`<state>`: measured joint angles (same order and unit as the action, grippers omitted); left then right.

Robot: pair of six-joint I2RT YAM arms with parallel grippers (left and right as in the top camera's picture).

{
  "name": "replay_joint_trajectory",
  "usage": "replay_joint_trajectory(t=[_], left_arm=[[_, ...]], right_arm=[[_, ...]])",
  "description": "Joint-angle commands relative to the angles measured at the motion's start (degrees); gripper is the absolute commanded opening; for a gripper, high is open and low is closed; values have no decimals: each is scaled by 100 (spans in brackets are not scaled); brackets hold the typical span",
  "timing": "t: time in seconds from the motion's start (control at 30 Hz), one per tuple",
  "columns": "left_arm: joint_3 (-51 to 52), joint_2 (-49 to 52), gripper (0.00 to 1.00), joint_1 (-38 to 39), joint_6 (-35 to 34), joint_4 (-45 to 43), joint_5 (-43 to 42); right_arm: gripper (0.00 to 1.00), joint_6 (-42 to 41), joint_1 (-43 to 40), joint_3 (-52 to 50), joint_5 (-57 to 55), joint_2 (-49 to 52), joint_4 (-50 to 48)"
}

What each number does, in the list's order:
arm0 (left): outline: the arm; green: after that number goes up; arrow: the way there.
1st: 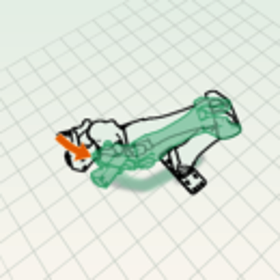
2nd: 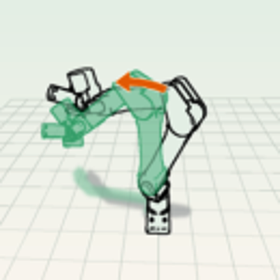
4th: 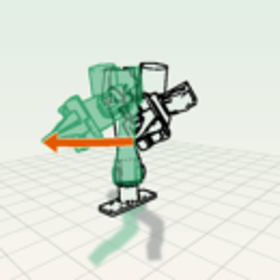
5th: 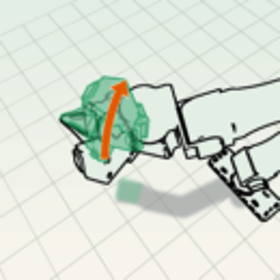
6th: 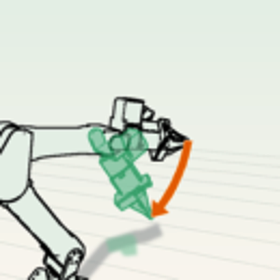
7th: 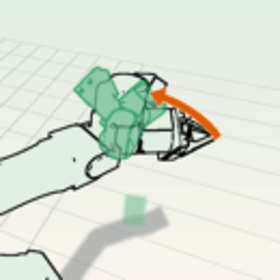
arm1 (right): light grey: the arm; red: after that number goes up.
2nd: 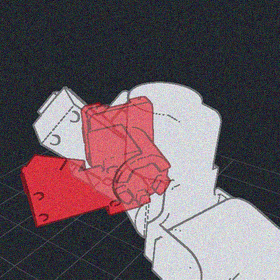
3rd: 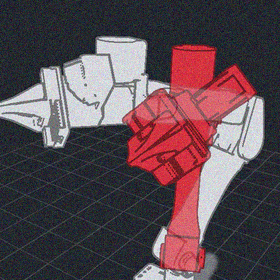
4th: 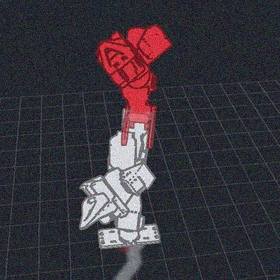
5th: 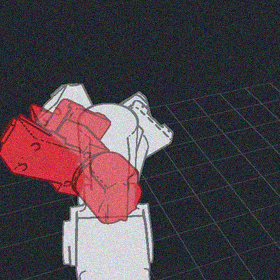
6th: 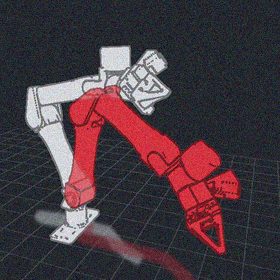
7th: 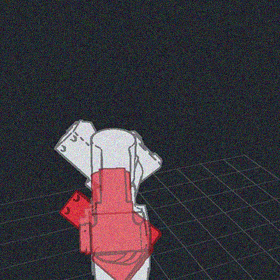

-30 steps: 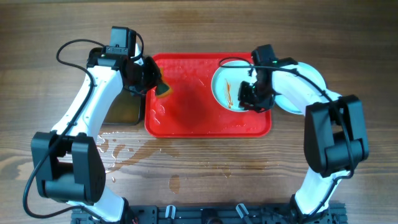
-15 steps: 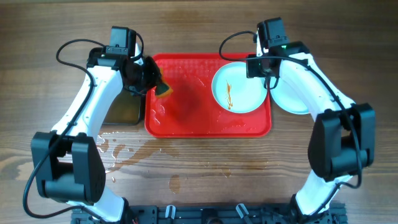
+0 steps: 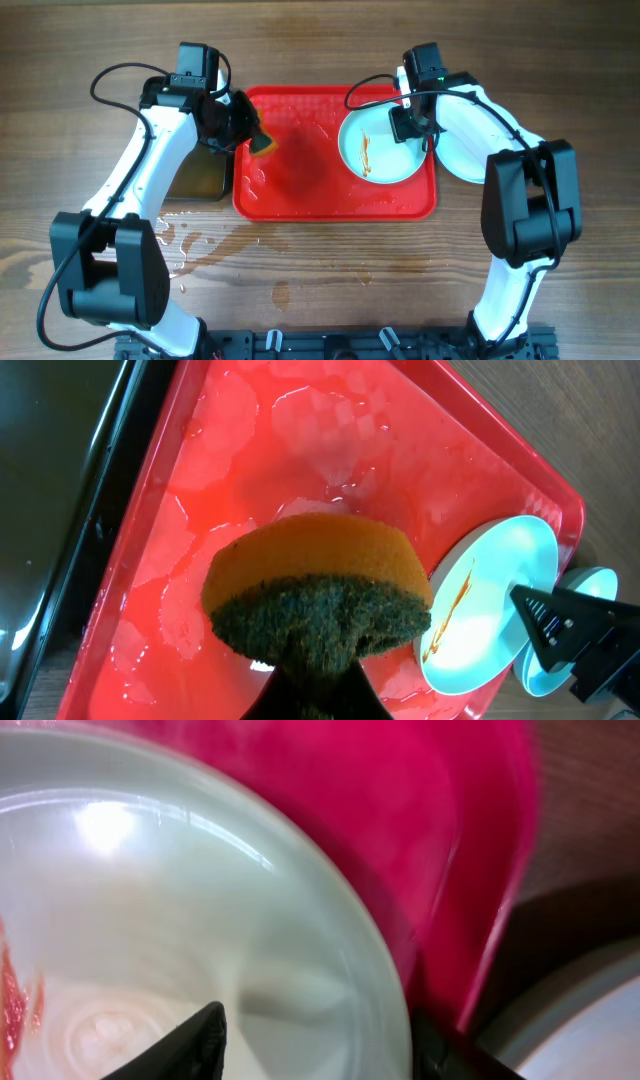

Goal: Clean dirty plates on tray and stack at the side
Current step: 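Grasp the last plate with the right gripper and drag it to tray center, then scrub the third plate with the left-held sponge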

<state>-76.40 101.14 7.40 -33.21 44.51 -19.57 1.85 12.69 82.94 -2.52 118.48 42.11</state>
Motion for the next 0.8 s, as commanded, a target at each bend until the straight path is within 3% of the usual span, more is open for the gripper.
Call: replay_joint_trajectory(t=[0.0, 0.1, 0.27, 0.3, 0.43, 0.5, 0.57, 0.77], left_arm=[[-15, -116, 4, 22, 149, -17, 13], [-15, -116, 4, 22, 149, -17, 13], [-15, -116, 4, 22, 151, -17, 13], [-15, -116, 4, 22, 149, -17, 13], [-15, -116, 4, 22, 149, -17, 15], [-15, -116, 4, 22, 149, -17, 15], [-15, -116, 4, 22, 149, -20, 15], [-11, -116, 4, 22, 151, -20, 15]], right_arm=[[57, -136, 7, 20, 883, 133, 492], [37, -859, 33, 20, 1875, 133, 940], [6, -2247, 269, 20, 1930, 133, 586], [4, -2492, 328, 20, 1930, 133, 387], [6, -2927, 551, 20, 1884, 133, -20], [29, -3029, 629, 4, 1827, 133, -35], [37, -3294, 664, -125, 1626, 133, -144], [25, -3827, 664, -551, 1650, 133, -424]])
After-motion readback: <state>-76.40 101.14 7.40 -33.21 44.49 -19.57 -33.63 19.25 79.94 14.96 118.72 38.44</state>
